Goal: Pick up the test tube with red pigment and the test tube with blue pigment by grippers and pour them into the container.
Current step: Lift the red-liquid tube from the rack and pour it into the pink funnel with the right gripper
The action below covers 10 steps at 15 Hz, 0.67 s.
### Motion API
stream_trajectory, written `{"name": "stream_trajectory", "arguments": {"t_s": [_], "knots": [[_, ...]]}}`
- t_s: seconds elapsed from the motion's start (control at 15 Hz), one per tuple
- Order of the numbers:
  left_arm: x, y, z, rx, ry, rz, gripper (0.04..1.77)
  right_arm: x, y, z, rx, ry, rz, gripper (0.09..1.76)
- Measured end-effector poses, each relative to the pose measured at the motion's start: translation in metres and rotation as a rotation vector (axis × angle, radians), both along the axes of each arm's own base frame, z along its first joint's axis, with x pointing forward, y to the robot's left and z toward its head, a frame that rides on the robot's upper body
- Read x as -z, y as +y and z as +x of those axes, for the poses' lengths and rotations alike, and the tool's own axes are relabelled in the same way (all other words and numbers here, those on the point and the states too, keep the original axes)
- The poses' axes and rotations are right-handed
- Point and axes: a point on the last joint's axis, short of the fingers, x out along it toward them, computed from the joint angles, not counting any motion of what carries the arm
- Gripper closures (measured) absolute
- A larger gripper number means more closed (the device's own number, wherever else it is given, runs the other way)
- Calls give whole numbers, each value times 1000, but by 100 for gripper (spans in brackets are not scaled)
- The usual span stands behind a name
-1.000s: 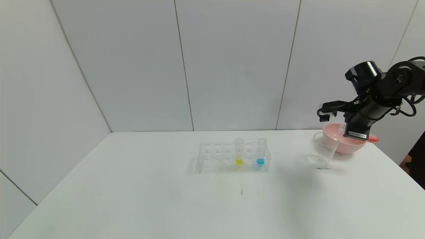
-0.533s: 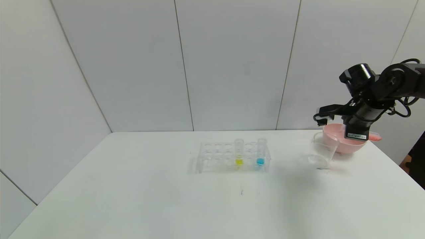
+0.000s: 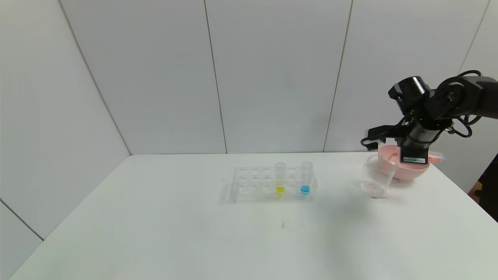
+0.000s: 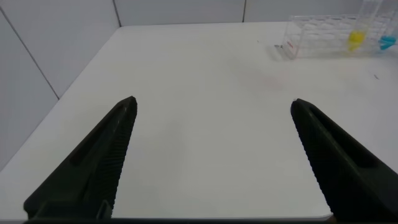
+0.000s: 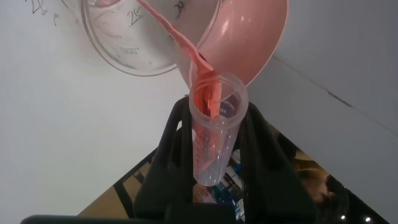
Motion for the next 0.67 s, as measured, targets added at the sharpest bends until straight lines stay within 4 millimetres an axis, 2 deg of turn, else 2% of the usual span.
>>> {"name": "stream_trajectory", "arguments": {"t_s": [0.67], "knots": [[0, 0, 0, 0, 0, 0, 5, 0, 8, -1, -25, 9, -55, 135]]}}
